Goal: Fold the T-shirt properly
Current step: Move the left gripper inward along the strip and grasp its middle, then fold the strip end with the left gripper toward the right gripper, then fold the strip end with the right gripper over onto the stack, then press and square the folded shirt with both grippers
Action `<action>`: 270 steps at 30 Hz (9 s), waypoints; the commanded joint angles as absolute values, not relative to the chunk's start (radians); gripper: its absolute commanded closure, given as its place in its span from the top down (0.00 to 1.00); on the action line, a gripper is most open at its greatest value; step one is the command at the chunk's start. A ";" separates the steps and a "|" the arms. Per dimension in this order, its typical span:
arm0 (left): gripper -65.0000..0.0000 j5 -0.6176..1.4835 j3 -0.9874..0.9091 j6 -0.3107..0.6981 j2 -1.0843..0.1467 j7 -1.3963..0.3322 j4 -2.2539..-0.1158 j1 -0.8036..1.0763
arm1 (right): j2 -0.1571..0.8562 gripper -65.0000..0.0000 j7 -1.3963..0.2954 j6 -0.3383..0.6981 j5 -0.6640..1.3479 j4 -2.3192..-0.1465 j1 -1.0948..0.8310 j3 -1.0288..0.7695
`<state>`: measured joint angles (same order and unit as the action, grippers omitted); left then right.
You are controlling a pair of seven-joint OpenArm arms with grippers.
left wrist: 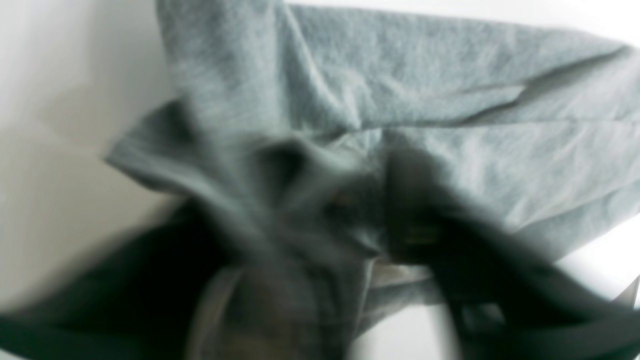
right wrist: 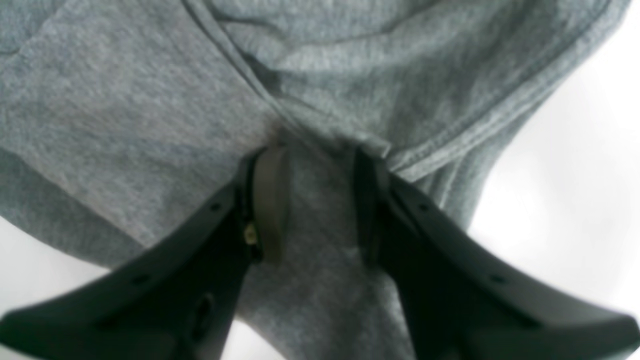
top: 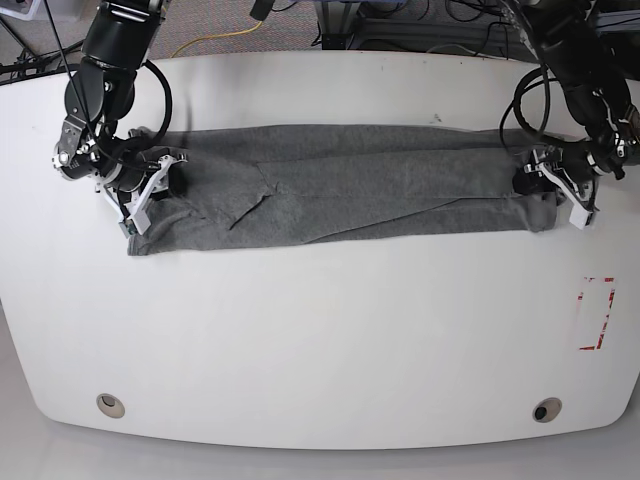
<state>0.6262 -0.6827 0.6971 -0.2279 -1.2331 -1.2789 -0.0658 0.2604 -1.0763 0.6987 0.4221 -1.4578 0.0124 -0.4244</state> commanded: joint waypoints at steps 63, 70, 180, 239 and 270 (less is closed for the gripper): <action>0.54 0.427 0.064 0.696 0.157 -1.357 -1.741 -0.120 | 0.246 0.31 -1.063 0.698 0.429 -1.472 0.031 -0.429; 0.59 0.446 0.143 0.696 0.157 -1.357 -1.883 -0.145 | 0.246 0.31 -1.063 0.698 0.429 -1.471 0.033 -0.429; 0.05 0.193 -0.007 0.698 0.033 -1.043 -1.524 -0.025 | 0.027 0.00 -1.325 0.698 0.753 -1.911 0.051 -0.090; 0.05 0.503 -0.562 0.698 -0.186 -1.024 -1.807 0.214 | -0.041 0.74 -1.207 0.698 0.760 -1.696 0.007 0.018; 0.05 0.498 -0.047 0.698 -0.229 -1.023 -1.865 0.096 | 0.104 0.44 -1.201 0.698 0.753 -1.632 0.191 -0.245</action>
<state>0.4877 -0.0536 0.6971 -0.2382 -1.0462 -1.8515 0.1143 0.0975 -1.2304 0.6956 0.7296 -1.6611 0.1577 -0.2424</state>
